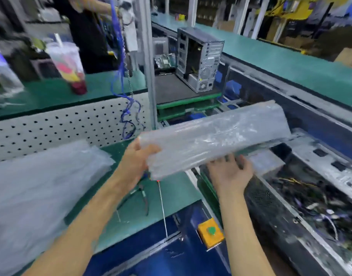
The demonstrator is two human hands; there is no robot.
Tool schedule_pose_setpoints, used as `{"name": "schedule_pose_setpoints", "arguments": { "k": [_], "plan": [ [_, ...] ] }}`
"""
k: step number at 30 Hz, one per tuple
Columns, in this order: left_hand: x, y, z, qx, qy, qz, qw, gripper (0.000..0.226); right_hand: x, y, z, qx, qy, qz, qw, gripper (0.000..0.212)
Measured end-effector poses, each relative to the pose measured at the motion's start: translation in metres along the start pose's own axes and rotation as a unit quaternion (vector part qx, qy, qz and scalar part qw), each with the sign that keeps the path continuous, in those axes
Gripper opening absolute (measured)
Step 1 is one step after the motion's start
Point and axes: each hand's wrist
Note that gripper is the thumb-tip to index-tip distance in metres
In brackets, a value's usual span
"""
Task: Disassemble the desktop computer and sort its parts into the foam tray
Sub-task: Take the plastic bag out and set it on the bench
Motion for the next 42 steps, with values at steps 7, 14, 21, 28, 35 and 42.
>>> {"name": "schedule_pose_setpoints", "arguments": {
  "k": [7, 14, 21, 28, 35, 42],
  "plan": [
    [-0.178, 0.019, -0.021, -0.042, -0.06, -0.117, 0.99, 0.013, -0.011, 0.003, -0.14, 0.311, 0.03, 0.059, 0.948, 0.058],
    [-0.336, 0.032, -0.021, -0.03, -0.059, -0.241, 0.968, 0.017, -0.006, 0.0, -0.297, 0.296, 0.143, -0.016, 0.944, 0.045],
    [-0.468, 0.012, 0.001, 0.024, -0.129, -0.423, 0.896, 0.039, 0.033, -0.009, -0.401, 0.366, 0.125, 0.008, 0.922, 0.106],
    [-0.526, -0.019, 0.012, 0.016, -0.165, -0.494, 0.854, 0.028, 0.06, -0.029, -0.472, 0.319, 0.328, 0.037, 0.888, 0.022],
    [-0.549, -0.056, 0.005, -0.032, -0.346, -0.463, 0.815, 0.065, 0.083, -0.051, -0.509, 0.322, 0.349, -0.001, 0.88, 0.069],
    [-0.518, -0.074, 0.003, 0.018, -0.38, -0.353, 0.855, 0.053, 0.083, -0.043, -0.512, 0.277, 0.503, 0.044, 0.818, 0.06]
  ]
}}
Point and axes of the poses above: each hand's wrist, its own y-axis away from the middle knuckle, its own x-axis out of the palm, z = x × y
